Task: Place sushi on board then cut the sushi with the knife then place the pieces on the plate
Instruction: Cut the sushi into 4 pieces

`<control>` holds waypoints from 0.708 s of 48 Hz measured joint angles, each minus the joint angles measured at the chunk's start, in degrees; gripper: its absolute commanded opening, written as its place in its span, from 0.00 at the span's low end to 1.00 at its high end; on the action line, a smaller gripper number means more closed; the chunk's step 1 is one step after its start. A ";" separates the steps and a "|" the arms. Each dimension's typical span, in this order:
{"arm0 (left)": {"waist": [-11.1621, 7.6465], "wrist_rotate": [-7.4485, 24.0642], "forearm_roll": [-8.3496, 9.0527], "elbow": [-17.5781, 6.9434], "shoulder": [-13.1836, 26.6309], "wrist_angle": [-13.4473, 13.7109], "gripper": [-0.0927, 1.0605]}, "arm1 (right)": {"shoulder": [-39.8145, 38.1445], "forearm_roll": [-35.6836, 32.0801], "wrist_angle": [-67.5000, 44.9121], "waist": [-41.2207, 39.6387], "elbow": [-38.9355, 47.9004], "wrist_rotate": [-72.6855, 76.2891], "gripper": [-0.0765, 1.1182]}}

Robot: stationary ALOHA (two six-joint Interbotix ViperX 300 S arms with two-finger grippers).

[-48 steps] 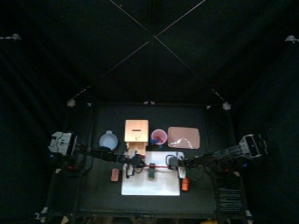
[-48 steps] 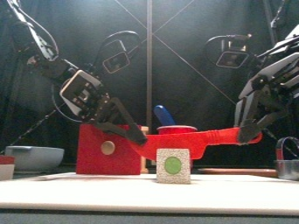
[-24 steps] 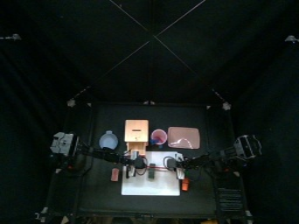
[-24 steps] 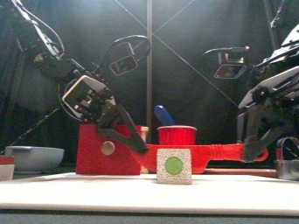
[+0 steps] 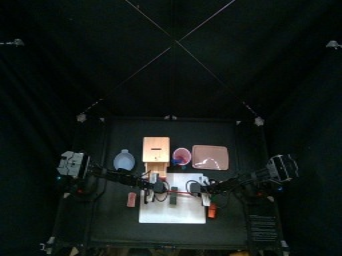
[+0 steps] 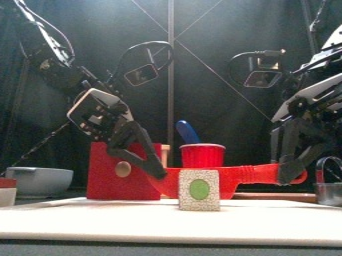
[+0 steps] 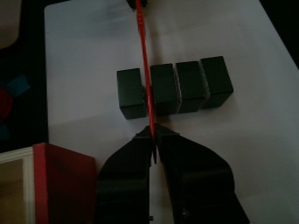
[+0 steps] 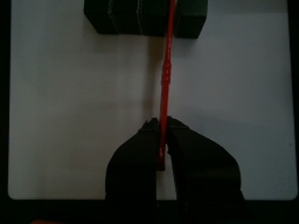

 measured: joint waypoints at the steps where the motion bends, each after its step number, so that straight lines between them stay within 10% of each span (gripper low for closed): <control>1: 0.00 -0.09 -0.09 0.00 -0.18 0.00 0.51 | -0.26 -0.18 0.70 0.00 -0.26 -0.09 0.40; 34: -1.41 -0.44 2.72 0.53 -5.19 -0.35 0.51 | -8.88 -0.53 6.42 4.75 -1.23 0.35 0.40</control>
